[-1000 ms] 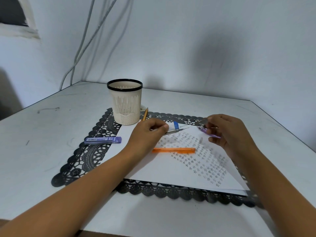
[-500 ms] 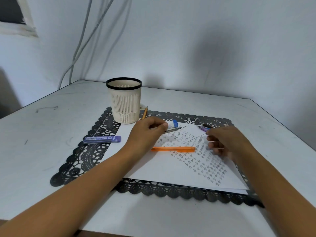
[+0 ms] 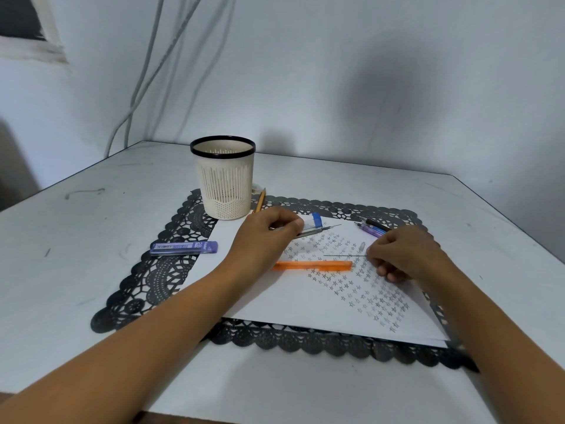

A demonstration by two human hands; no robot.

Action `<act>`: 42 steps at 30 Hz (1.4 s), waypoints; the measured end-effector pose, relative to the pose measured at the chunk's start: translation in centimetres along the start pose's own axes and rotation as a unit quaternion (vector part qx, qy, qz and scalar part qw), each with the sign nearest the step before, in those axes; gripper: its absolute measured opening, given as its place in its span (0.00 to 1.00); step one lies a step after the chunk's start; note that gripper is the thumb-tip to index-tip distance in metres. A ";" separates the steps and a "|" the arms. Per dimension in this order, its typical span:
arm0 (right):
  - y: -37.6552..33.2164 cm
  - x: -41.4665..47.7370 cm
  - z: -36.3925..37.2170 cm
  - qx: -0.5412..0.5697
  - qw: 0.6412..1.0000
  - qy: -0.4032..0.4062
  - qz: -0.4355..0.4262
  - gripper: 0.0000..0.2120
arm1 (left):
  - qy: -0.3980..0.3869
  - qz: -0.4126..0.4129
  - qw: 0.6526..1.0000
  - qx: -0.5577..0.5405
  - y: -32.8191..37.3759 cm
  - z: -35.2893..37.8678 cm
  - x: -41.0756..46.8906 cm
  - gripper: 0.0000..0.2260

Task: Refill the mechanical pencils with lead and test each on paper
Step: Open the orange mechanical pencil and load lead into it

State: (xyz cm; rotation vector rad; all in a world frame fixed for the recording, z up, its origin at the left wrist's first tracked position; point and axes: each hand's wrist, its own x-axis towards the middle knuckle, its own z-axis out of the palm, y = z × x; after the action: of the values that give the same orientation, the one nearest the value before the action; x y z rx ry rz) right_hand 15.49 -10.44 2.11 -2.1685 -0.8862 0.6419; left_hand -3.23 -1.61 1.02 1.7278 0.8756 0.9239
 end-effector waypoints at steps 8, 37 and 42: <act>0.1 0.1 -0.1 -0.006 0.998 0.027 -0.051 0.06 | 0.003 0.000 1.000 0.004 -0.1 0.1 0.0 0.03; -2.2 -2.9 3.3 0.344 0.914 -0.059 -0.206 0.07 | -0.042 0.025 0.997 -0.061 0.1 1.3 -1.2 0.05; -2.2 -2.6 3.0 0.386 0.895 -0.098 -0.202 0.08 | -0.086 0.013 0.990 -0.112 0.4 1.4 -1.4 0.06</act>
State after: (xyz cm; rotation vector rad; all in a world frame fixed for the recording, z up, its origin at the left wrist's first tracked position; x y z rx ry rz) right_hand 11.00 -10.00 2.32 -1.1823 -0.9390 0.8300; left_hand -2.60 -3.44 0.75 1.5991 0.6138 0.8428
